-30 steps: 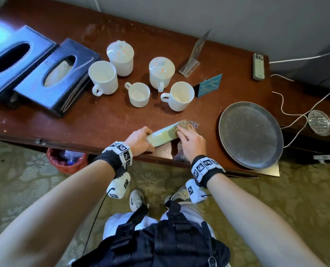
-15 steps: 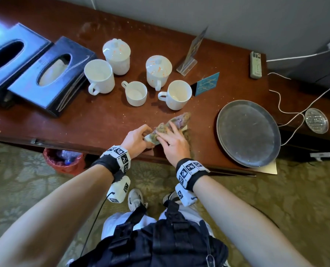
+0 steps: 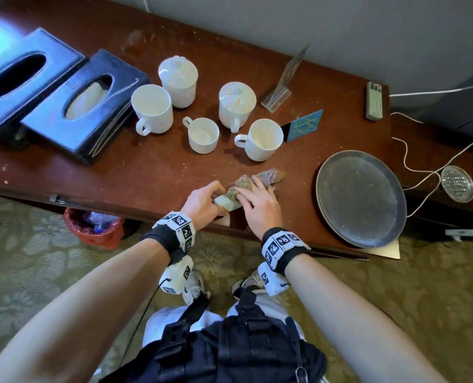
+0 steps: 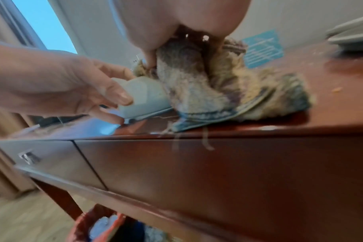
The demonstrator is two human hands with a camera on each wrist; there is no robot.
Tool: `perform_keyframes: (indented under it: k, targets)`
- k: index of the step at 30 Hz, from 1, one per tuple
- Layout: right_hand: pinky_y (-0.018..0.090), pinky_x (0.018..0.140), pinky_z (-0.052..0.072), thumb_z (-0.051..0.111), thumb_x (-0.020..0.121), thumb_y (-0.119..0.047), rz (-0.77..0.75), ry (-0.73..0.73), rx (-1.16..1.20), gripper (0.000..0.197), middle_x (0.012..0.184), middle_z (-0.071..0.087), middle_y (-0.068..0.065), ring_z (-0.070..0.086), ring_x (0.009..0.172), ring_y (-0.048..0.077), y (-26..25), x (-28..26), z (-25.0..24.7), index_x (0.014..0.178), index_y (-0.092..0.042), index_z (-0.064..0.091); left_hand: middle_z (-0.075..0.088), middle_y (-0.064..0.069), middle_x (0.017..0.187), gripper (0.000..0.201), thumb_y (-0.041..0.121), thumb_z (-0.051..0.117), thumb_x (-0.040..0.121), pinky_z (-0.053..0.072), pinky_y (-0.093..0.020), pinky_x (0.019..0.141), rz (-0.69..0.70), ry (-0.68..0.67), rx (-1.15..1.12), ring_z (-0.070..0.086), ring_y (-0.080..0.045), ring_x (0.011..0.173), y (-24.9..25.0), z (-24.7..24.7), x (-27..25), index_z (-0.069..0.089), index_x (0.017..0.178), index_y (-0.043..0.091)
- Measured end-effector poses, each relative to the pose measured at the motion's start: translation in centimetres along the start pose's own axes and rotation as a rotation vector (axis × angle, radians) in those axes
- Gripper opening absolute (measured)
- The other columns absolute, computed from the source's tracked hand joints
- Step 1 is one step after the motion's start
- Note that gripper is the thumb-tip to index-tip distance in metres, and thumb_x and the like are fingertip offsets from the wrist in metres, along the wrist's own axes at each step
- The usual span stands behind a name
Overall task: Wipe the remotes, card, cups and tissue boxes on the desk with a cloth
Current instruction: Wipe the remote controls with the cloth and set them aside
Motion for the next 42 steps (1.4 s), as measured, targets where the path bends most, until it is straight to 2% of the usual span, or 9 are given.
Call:
perform_keyframes:
  k: [4, 8, 12, 16, 22, 30, 35, 39, 42]
  targets:
    - [0.045, 0.114, 0.034, 0.057, 0.096, -0.022, 0.128, 0.024, 0.003, 0.028, 0.138, 0.057, 0.011, 0.04, 0.14, 0.027, 2.8, 1.0, -1.7, 0.121, -0.022, 0.07, 0.064, 0.003, 0.086, 0.031, 0.009, 0.079, 0.078, 0.049, -0.026, 0.063, -0.003, 0.002, 0.009, 0.061, -0.016, 0.076, -0.1, 0.0, -0.1, 0.059, 0.1, 0.02]
    - [0.026, 0.118, 0.007, 0.059, 0.096, -0.015, 0.193, -0.26, 0.145, 0.053, 0.158, 0.027, 0.002, 0.005, 0.151, 0.017, 3.8, 0.8, -2.9, 0.146, -0.026, 0.045, 0.063, -0.001, 0.087, 0.029, 0.01, 0.076, 0.08, 0.051, -0.034, 0.069, 0.062, 0.026, 0.102, 0.061, -0.021, 0.078, 0.5, -0.1, -0.1, 0.058, 0.101, 0.02]
    - [0.036, 0.121, 0.022, 0.054, 0.098, -0.015, 0.273, -0.171, 0.231, 0.053, 0.156, 0.035, 0.005, 0.027, 0.146, 0.019, 5.0, 0.4, -4.1, 0.147, -0.028, 0.041, 0.058, 0.0, 0.099, 0.031, 0.016, 0.072, 0.084, 0.051, -0.039, 0.074, 0.173, 0.066, 0.285, 0.057, -0.022, 0.082, 1.3, -0.4, 0.8, 0.057, 0.111, 0.023]
    - [0.032, 0.116, 0.031, 0.055, 0.098, -0.016, 0.381, 0.005, 0.318, 0.049, 0.148, 0.047, 0.004, 0.043, 0.136, 0.017, 5.5, 0.3, -5.2, 0.146, -0.022, 0.045, 0.055, 0.002, 0.102, 0.035, 0.02, 0.068, 0.088, 0.052, -0.037, 0.071, 0.227, 0.035, 0.422, 0.059, -0.021, 0.083, 1.4, 0.3, 1.1, 0.055, 0.118, 0.028]
    - [0.043, 0.117, 0.032, 0.057, 0.097, -0.028, 0.383, -0.114, 0.326, 0.04, 0.15, 0.046, 0.004, 0.039, 0.14, 0.02, 6.8, 0.4, -3.7, 0.135, -0.038, 0.056, 0.055, 0.004, 0.115, 0.034, 0.033, 0.073, 0.086, 0.05, -0.034, 0.077, 0.224, -0.01, 0.416, 0.056, -0.018, 0.096, 0.9, 0.8, 1.3, 0.057, 0.116, 0.032]
    - [0.036, 0.119, 0.018, 0.044, 0.103, -0.018, 0.407, -0.183, 0.047, 0.039, 0.157, 0.031, 0.012, 0.021, 0.148, 0.027, 6.1, 1.3, -2.3, 0.141, -0.02, 0.051, 0.053, -0.001, 0.13, 0.068, 0.036, 0.074, 0.085, 0.045, -0.037, 0.097, 0.119, -0.044, 0.465, 0.048, -0.021, 0.121, 1.2, 1.5, 1.9, 0.044, 0.143, 0.02]
    - [0.037, 0.115, 0.024, 0.047, 0.102, -0.016, 0.193, -0.144, 0.002, 0.039, 0.155, 0.037, 0.011, 0.018, 0.149, 0.023, 3.5, 0.0, -0.9, 0.14, -0.014, 0.052, 0.051, -0.003, 0.122, 0.068, 0.035, 0.078, 0.081, 0.046, -0.037, 0.096, 0.072, -0.039, 0.468, 0.052, -0.021, 0.115, 1.5, 1.9, 2.3, 0.05, 0.139, 0.014]
    - [0.053, 0.12, 0.0, 0.05, 0.098, -0.029, 0.144, -0.314, -0.071, 0.062, 0.164, 0.008, 0.009, -0.014, 0.15, 0.023, 4.7, -1.6, -0.5, 0.154, -0.036, 0.022, 0.051, -0.002, 0.121, 0.067, 0.036, 0.079, 0.081, 0.047, -0.034, 0.092, 0.065, -0.031, 0.461, 0.053, -0.02, 0.113, 1.5, 1.8, 2.2, 0.051, 0.137, 0.014]
    - [0.051, 0.118, -0.007, 0.06, 0.09, -0.028, 0.193, -0.488, -0.078, 0.092, 0.162, -0.019, 0.006, -0.03, 0.145, 0.022, 5.1, -2.0, -1.4, 0.155, -0.037, -0.004, 0.051, -0.002, 0.121, 0.068, 0.036, 0.079, 0.081, 0.045, -0.032, 0.09, 0.055, -0.027, 0.456, 0.052, -0.02, 0.112, 1.5, 1.8, 2.2, 0.05, 0.138, 0.014]
Point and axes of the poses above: each hand's wrist, its own x-axis towards the middle knuckle, its own z-axis out of the palm, y = z × x, the point moved 3 cm from there along x, towards the middle knuckle
